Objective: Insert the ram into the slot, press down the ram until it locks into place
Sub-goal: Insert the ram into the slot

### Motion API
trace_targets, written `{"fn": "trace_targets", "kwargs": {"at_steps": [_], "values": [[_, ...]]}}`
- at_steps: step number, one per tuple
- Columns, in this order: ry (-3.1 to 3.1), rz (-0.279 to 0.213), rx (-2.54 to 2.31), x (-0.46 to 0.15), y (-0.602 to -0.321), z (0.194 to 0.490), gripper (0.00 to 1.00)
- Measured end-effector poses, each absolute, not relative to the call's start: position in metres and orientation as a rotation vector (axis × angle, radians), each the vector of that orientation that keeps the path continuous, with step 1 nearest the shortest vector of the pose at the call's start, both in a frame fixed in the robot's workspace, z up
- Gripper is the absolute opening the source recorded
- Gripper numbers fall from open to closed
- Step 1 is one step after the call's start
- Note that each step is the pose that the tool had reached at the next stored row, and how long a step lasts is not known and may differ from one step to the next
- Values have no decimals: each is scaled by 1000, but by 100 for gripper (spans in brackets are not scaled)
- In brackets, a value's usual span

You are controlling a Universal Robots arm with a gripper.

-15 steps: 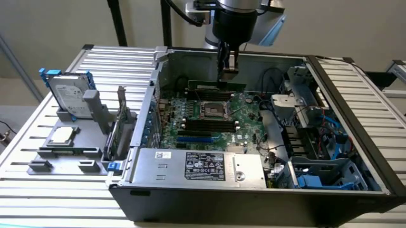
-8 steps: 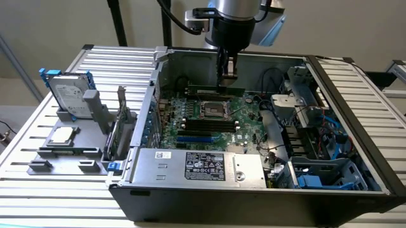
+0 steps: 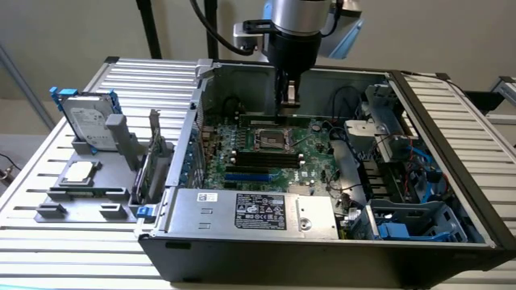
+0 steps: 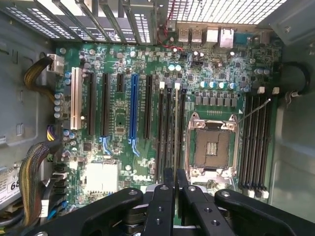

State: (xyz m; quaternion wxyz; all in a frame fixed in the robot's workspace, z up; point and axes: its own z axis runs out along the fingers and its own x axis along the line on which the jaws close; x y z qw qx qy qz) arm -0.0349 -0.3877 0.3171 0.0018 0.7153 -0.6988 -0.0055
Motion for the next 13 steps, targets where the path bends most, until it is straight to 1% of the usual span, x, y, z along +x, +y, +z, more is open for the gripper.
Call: {"fn": "trace_targets", "kwargs": {"at_steps": [13], "values": [[-2200,-1,2247,-40,-393,295,13]]}}
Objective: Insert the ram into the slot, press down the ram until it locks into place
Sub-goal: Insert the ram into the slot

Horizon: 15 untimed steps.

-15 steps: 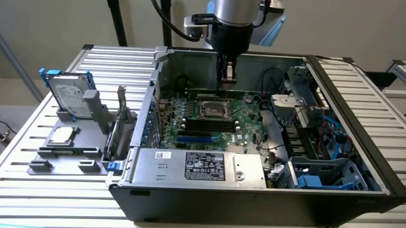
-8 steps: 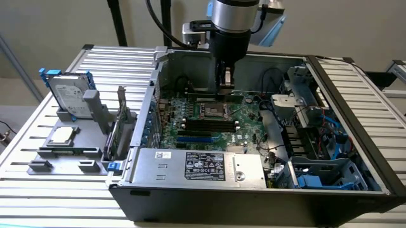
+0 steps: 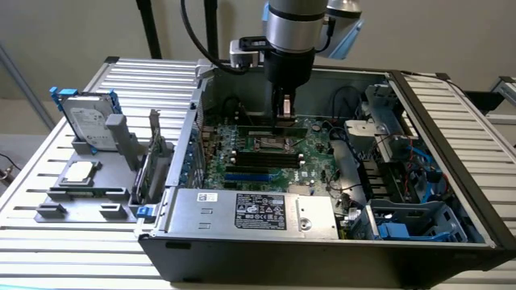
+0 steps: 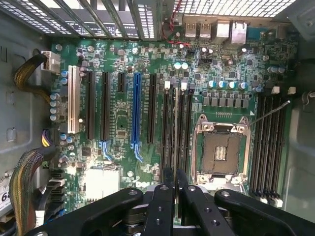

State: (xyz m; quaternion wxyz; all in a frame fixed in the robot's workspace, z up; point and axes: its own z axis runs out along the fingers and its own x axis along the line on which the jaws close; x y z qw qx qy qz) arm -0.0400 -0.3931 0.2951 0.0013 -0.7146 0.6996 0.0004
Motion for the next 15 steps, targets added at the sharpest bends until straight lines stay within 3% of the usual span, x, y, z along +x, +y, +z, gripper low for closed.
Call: {"fn": "trace_targets", "kwargs": {"at_steps": [15], "values": [[2211,-14,-2229,-44,-396,269,13]]}}
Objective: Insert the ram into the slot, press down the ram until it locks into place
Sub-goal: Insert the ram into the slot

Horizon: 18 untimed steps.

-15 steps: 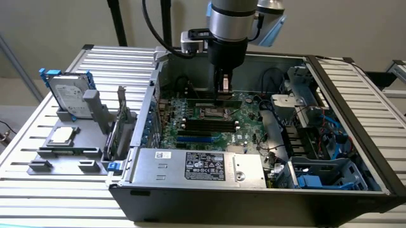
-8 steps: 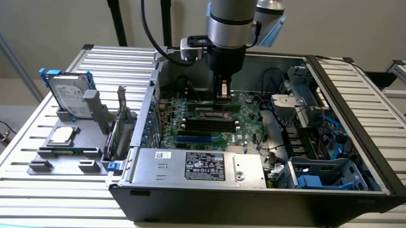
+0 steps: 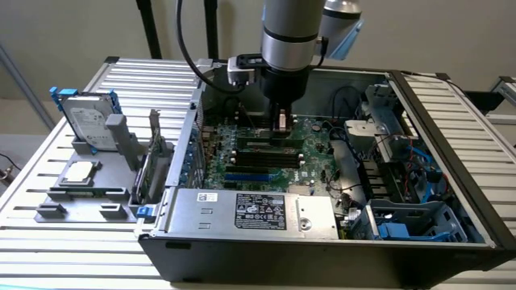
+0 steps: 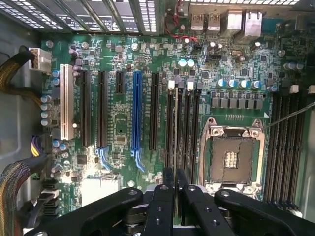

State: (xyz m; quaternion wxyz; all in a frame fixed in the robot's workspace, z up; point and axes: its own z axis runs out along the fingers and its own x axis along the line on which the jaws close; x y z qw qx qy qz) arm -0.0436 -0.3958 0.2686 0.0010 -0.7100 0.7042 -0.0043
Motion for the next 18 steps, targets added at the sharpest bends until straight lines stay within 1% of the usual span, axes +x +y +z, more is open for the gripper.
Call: {"fn": "trace_targets", "kwargs": {"at_steps": [10,18], "values": [[2238,-24,-2206,-45,-396,255,13],[2258,-26,-2188,-45,-396,250,13]]}}
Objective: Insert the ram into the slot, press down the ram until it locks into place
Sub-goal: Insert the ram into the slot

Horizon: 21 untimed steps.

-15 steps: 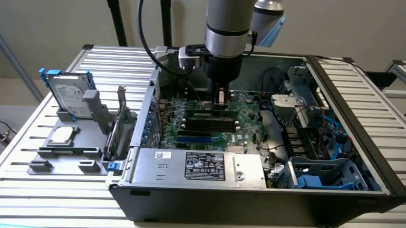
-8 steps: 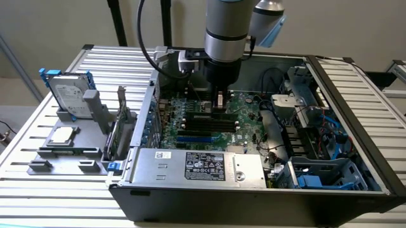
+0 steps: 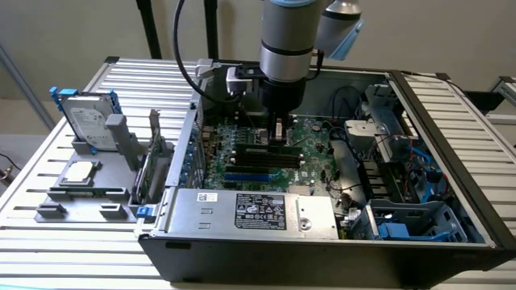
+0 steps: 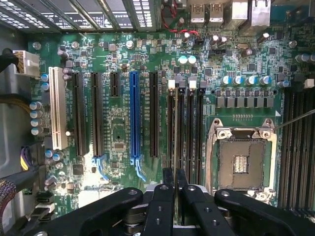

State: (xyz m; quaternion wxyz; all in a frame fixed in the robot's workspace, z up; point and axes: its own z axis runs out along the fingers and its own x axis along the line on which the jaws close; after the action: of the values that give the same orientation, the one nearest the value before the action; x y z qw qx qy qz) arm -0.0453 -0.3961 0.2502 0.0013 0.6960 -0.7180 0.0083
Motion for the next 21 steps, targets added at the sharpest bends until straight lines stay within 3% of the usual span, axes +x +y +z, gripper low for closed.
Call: {"fn": "trace_targets", "kwargs": {"at_steps": [21], "values": [[-2254,26,2185,-45,-396,241,13]]}}
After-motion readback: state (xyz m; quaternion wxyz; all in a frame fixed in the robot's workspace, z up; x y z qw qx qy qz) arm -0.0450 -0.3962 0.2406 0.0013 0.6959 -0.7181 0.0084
